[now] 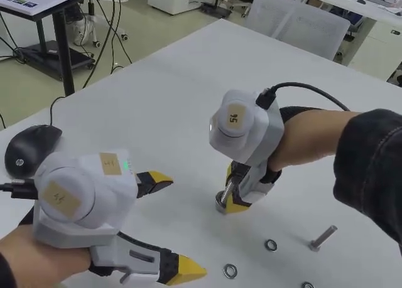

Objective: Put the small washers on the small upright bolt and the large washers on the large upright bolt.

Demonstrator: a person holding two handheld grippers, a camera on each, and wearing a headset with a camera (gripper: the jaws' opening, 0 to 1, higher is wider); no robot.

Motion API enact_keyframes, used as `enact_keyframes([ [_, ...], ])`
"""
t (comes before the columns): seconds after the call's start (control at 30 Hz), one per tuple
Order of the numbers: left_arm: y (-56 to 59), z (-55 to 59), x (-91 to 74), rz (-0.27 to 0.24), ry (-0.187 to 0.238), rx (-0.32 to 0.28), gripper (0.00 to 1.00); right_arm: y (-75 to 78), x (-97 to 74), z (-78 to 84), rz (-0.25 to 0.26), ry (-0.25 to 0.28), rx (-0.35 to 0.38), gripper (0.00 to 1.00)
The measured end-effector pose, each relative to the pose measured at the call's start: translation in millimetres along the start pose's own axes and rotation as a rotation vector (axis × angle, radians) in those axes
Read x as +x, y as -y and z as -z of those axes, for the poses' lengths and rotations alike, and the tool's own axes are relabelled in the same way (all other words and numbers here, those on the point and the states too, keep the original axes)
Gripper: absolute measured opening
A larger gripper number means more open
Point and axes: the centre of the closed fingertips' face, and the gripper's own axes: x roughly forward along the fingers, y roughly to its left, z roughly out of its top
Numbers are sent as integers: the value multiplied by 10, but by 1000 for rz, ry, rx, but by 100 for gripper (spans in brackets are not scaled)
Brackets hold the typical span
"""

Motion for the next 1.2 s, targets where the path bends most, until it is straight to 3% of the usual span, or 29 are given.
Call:
enact_keyframes([
  [0.7, 40, -89, 10, 20, -6, 35, 82, -27, -199, 244, 40, 22, 80, 28],
  [1.2, 112, -151, -16, 55, -15, 70, 82, -178, -317, 438, 63, 33, 160, 28],
])
